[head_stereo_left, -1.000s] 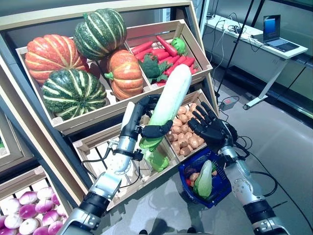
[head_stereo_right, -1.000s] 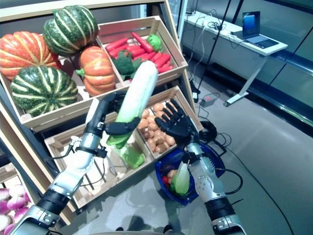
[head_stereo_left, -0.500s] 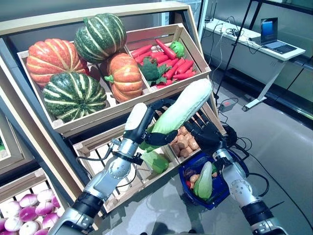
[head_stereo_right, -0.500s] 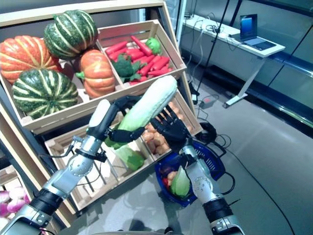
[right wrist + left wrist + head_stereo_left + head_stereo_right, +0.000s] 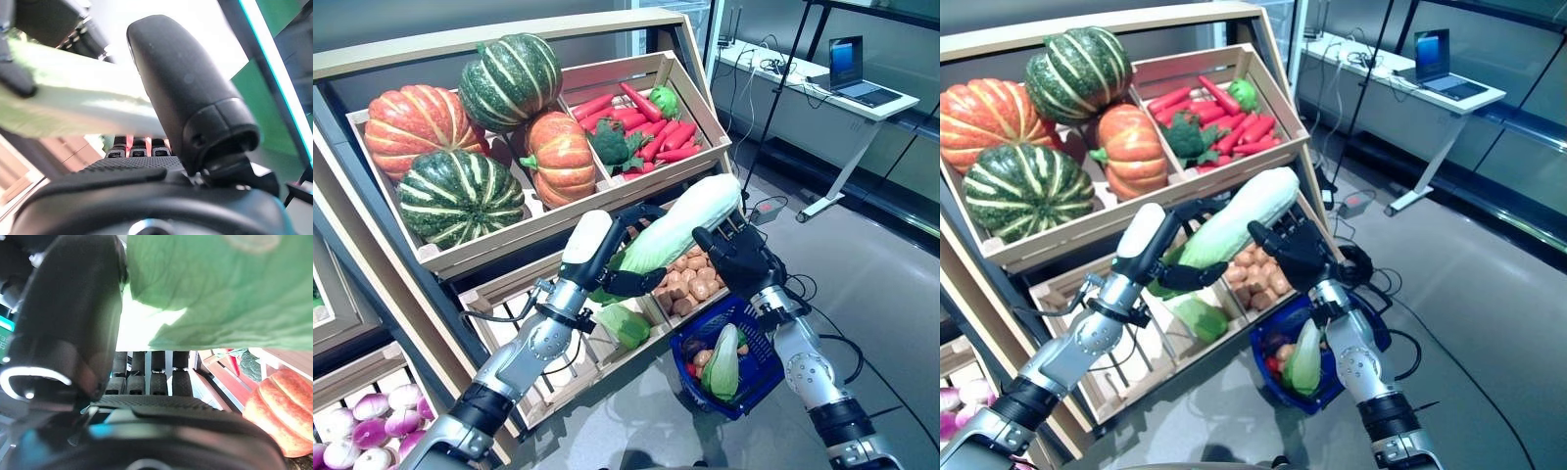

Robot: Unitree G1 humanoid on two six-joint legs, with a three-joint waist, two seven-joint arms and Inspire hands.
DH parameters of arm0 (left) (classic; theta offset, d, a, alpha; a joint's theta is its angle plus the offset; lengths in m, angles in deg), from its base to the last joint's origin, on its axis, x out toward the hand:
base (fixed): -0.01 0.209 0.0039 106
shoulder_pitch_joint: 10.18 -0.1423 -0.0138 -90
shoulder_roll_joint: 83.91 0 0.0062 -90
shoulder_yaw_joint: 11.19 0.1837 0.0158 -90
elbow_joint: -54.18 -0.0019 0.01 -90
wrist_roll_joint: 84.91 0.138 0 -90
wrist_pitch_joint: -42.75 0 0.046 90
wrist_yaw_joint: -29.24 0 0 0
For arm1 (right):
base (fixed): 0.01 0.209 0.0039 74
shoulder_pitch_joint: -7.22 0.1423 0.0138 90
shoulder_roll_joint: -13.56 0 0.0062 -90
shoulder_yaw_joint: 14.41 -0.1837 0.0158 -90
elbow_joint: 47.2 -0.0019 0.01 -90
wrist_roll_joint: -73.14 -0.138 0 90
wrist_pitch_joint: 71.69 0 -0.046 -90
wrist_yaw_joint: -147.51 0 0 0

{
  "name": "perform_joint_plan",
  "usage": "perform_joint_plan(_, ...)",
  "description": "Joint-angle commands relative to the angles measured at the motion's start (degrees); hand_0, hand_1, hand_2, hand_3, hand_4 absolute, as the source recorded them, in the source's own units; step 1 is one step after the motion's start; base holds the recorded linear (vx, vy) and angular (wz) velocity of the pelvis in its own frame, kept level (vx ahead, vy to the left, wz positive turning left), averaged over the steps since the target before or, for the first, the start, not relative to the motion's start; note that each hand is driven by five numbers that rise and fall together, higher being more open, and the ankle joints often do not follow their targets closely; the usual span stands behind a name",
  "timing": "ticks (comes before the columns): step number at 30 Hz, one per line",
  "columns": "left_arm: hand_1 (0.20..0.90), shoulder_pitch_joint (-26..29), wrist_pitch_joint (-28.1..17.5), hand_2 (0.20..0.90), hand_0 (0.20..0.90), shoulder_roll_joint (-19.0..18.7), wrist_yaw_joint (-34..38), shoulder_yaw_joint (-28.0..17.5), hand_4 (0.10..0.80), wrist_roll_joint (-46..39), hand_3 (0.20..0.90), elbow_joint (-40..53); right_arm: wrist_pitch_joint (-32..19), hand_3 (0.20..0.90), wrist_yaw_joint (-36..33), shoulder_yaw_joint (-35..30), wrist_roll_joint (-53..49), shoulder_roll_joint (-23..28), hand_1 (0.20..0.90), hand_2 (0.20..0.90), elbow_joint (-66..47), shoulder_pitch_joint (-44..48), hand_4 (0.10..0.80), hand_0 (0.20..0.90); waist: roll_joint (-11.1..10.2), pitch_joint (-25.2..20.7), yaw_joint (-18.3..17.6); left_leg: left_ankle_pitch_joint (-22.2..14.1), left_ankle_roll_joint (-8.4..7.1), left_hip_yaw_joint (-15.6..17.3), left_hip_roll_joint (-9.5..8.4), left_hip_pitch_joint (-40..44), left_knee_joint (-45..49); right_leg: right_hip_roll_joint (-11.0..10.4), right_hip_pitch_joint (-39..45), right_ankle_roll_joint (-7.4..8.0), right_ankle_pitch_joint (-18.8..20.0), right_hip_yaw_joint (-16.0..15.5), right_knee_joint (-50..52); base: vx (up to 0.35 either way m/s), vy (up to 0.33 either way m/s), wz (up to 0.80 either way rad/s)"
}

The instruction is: Put vegetables into the basket

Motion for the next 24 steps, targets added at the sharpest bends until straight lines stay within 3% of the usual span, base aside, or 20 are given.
perform_joint_plan(1, 0.3, 6.3, -6.0, 0.3, 0.3, -1.9, 5.4, -1.8, 0.4, 0.4, 0.3, -1.9, -5.7, 0.9, 6.6, -5.7, -5.8, 0.2, 0.9, 0.9, -6.5, 7.7, 0.8, 0.9, -1.1, -4.3, 0.4, -2.5, -0.15, 1.3, 0.33, -1.2, 0.1, -2.4, 1.7, 0.1, -1.0, -1.3, 0.1, 0.0, 0.0, 0.0)
perform_joint_plan(13, 0.3, 8.7, -9.6, 0.3, 0.3, -2.8, 10.2, 2.4, 0.4, 8.9, 0.3, -3.4, -6.2, 0.9, 5.4, -6.3, -5.0, -0.4, 0.9, 0.9, -7.6, 10.1, 0.8, 0.9, -1.0, -4.6, -0.2, -2.5, -0.3, 1.5, 0.78, -1.2, 0.1, -2.3, 1.5, 0.11, -1.2, -0.5, 0.1, 0.0, 0.0, 0.0)
perform_joint_plan(24, 0.3, 11.8, -13.1, 0.3, 0.3, 0.2, 11.9, 6.6, 0.4, 9.6, 0.3, 2.6, -5.6, 0.9, 2.8, -3.6, -5.6, -2.3, 0.9, 0.9, -4.6, 10.7, 0.8, 0.9, -1.3, -4.6, 0.0, -2.8, -0.24, 1.2, 0.64, -1.2, 0.1, -2.5, 1.8, 0.31, -1.3, -0.5, 0.1, 0.0, 0.0, 0.0)
